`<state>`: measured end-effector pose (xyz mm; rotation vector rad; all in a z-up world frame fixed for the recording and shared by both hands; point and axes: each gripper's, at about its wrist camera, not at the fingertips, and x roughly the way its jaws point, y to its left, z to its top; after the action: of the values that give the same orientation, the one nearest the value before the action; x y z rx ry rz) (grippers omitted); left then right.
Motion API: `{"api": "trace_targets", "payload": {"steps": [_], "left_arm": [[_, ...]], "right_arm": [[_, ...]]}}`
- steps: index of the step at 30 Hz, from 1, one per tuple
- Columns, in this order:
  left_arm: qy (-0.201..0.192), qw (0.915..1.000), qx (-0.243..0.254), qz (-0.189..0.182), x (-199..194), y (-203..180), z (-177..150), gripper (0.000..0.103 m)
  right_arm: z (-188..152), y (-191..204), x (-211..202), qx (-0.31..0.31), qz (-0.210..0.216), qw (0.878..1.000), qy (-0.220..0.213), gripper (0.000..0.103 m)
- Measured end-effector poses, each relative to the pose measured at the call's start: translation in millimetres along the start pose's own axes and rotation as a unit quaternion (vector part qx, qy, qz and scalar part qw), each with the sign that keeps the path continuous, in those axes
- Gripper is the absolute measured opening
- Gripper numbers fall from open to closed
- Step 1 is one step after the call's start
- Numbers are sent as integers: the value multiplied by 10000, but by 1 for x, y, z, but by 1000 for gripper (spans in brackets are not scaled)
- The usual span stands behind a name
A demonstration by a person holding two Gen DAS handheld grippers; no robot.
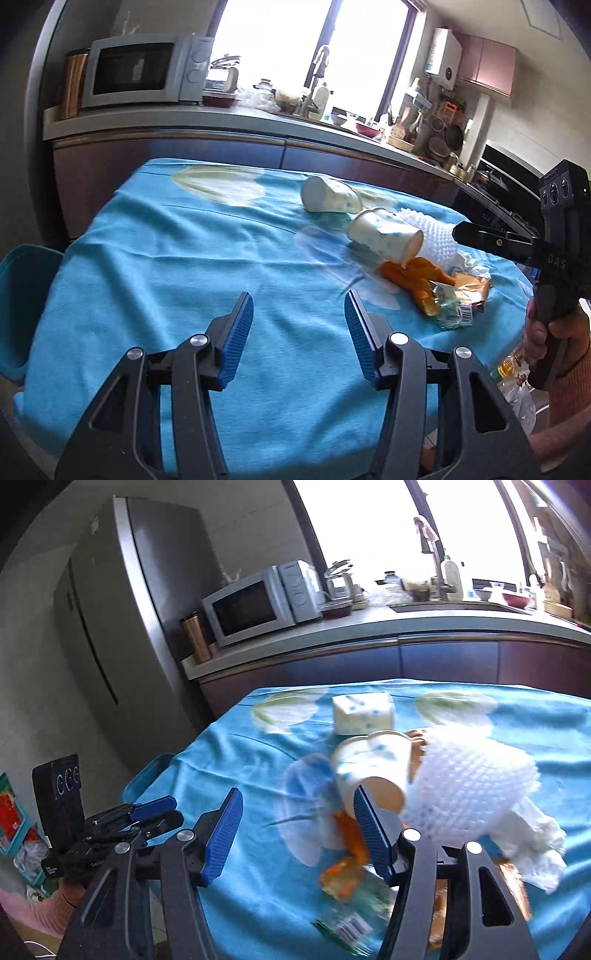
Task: Collect trash
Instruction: 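Move both open tools back over the trash on the table, then grasp the clear plastic bottle with the left tool while the right tool grasps the gold foil wrapper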
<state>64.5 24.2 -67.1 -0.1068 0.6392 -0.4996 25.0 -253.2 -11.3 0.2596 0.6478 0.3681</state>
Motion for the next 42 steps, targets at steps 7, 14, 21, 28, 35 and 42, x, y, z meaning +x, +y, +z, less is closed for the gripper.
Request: {"api": "trace_targets", "payload": {"steps": [7, 14, 21, 28, 35, 42], "left_arm": [[265, 9980, 285, -492, 21, -39, -3, 54], [515, 9922, 643, -933, 36, -80, -10, 54], [883, 9839, 825, -1319, 55, -106, -19, 55], [1224, 9773, 750, -1560, 78, -121, -21, 57], [1392, 9766, 616, -1518, 97, -128, -17, 46], [1393, 9753, 567, -1614, 98, -127, -17, 14]], "right_arm": [[-15, -50, -32, 365, -607, 9974, -165, 60], [-41, -78, -50, 667, -949, 9932, -53, 60], [-58, -100, -57, 1074, -1106, 9880, 78, 60], [-67, -118, -46, 1654, -714, 9836, 101, 60], [-69, -123, -43, 1842, -506, 9815, 91, 46], [-71, -126, -48, 1905, -392, 9809, 47, 27]]}}
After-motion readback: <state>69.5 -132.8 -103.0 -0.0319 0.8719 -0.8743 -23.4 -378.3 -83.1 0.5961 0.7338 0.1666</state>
